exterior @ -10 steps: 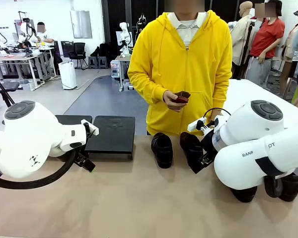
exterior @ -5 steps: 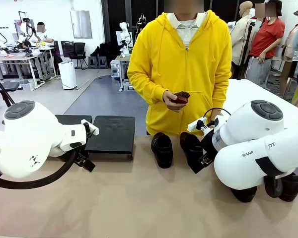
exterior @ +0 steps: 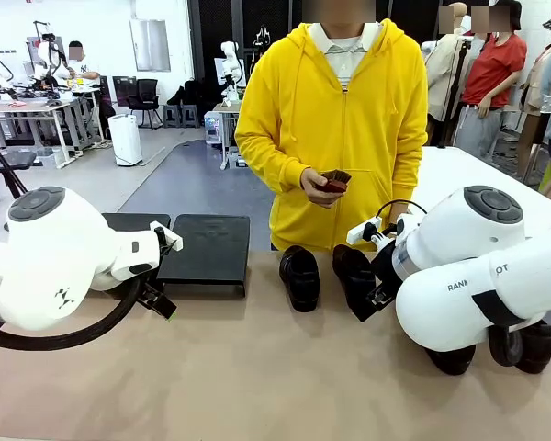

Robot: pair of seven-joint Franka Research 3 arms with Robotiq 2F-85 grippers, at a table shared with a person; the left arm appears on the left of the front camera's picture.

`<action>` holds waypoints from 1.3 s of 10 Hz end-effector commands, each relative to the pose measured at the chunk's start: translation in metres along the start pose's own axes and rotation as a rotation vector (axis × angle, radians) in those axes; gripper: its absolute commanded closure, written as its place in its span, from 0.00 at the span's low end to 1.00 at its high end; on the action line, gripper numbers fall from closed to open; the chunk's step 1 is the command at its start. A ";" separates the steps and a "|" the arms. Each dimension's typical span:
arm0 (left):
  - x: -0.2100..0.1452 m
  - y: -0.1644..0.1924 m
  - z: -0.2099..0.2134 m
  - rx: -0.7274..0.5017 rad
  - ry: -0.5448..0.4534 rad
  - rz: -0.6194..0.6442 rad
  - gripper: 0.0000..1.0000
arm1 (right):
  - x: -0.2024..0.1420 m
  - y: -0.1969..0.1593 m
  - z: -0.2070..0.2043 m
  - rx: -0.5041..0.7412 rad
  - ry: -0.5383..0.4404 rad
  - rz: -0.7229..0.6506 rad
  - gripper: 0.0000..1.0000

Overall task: Organize the shoes by placing them on the stand.
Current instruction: Pick up one Shoe and place it in the middle of the table.

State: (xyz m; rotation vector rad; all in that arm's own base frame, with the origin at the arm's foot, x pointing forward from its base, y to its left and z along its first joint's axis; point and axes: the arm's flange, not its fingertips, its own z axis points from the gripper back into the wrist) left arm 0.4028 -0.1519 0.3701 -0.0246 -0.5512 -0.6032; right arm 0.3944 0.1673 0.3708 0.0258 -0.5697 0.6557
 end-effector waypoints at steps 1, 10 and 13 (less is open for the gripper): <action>0.000 0.000 0.000 0.000 0.000 0.000 0.00 | 0.000 0.000 0.000 0.000 0.000 0.000 0.00; -0.091 0.041 0.294 -0.412 -0.128 0.335 0.00 | -0.086 -0.017 0.283 0.235 0.024 -0.418 0.00; -0.170 0.071 0.303 -0.397 -0.209 0.555 0.00 | -0.164 -0.034 0.306 0.159 -0.101 -0.641 0.00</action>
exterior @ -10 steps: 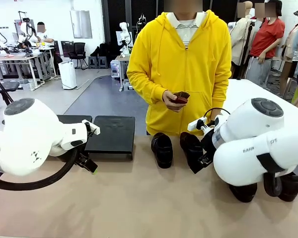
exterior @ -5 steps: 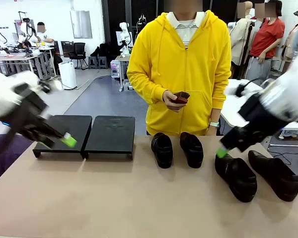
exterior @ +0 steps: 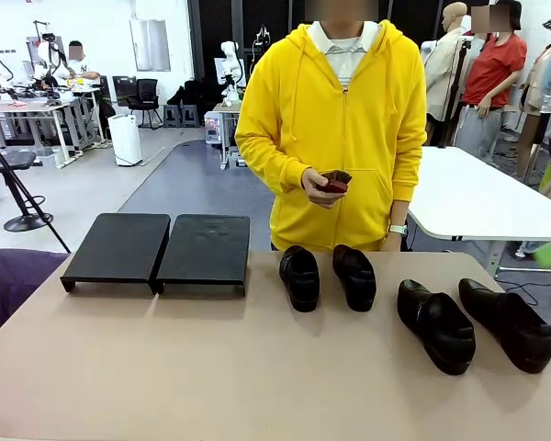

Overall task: Organize the shoes by placing them on the stand.
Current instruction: Pick up one Shoe and place it in the middle of the table.

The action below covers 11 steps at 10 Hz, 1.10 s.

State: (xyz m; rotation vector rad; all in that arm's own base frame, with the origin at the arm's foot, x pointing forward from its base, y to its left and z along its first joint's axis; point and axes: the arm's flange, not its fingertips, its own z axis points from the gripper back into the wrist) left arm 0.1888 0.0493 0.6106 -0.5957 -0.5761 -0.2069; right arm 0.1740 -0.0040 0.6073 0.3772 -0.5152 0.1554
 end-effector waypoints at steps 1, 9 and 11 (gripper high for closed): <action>-0.045 0.037 -0.038 0.066 -0.044 0.111 0.00 | -0.047 -0.032 -0.036 -0.063 -0.123 -0.128 0.00; 0.000 0.000 0.000 0.000 0.000 0.000 0.00 | 0.000 0.000 0.000 0.000 0.000 0.000 0.00; 0.000 0.000 0.000 0.000 0.000 0.000 0.00 | 0.000 0.000 0.000 0.000 0.000 0.000 0.00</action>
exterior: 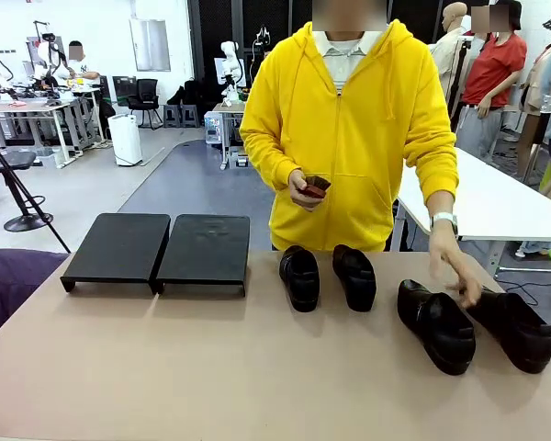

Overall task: Organize the shoes by placing them on the stand.
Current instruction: Pick up one Shoe and place it in the middle of the table.

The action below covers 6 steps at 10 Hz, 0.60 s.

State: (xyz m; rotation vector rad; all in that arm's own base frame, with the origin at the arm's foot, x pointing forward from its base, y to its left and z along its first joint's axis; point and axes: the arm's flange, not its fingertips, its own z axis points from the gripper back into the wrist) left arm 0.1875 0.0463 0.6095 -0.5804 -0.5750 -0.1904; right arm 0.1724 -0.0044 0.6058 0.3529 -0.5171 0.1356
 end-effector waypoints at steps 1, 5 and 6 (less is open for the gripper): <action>0.002 0.002 0.002 -0.019 0.001 -0.011 0.00 | 0.002 0.001 0.000 0.028 0.003 0.012 0.00; 0.002 0.002 0.002 -0.019 0.001 -0.011 0.00 | 0.043 -0.009 -0.021 -0.019 0.089 0.025 0.00; 0.002 0.002 0.002 -0.019 0.001 -0.011 0.00 | 0.069 -0.015 -0.038 -0.053 0.075 0.043 0.00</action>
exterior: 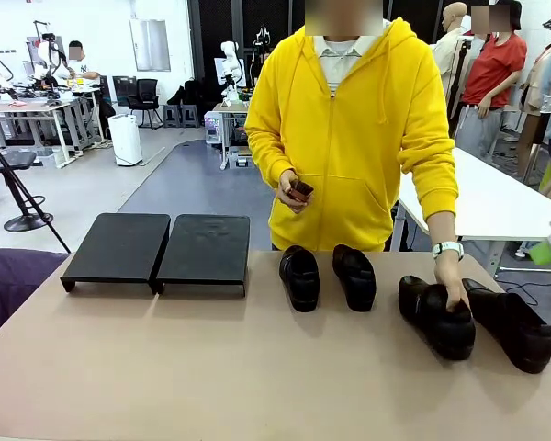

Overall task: Organize the shoes by placing them on the stand.
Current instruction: Pick up one Shoe and place it in the middle of the table.

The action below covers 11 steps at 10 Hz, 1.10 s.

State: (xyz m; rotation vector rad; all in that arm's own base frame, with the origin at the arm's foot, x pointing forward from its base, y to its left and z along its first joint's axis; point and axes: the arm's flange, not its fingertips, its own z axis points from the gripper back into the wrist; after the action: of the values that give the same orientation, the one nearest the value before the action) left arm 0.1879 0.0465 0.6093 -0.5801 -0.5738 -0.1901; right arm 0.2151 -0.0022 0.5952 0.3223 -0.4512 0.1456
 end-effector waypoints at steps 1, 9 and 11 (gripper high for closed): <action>0.001 0.002 0.002 -0.019 0.000 -0.012 0.00 | 0.051 -0.010 -0.018 -0.003 0.013 0.051 0.00; 0.001 0.002 0.002 -0.019 0.000 -0.012 0.00 | -0.056 -0.021 0.053 -0.011 0.000 -0.132 0.00; 0.001 0.002 0.002 -0.019 0.000 -0.012 0.00 | -0.024 -0.021 0.035 -0.004 0.035 -0.088 0.00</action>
State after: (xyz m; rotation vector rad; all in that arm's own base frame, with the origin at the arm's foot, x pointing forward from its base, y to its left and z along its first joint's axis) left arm 0.1889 0.0471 0.6089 -0.5785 -0.5728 -0.1921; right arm 0.1587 -0.0406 0.6106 0.3410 -0.4123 0.0361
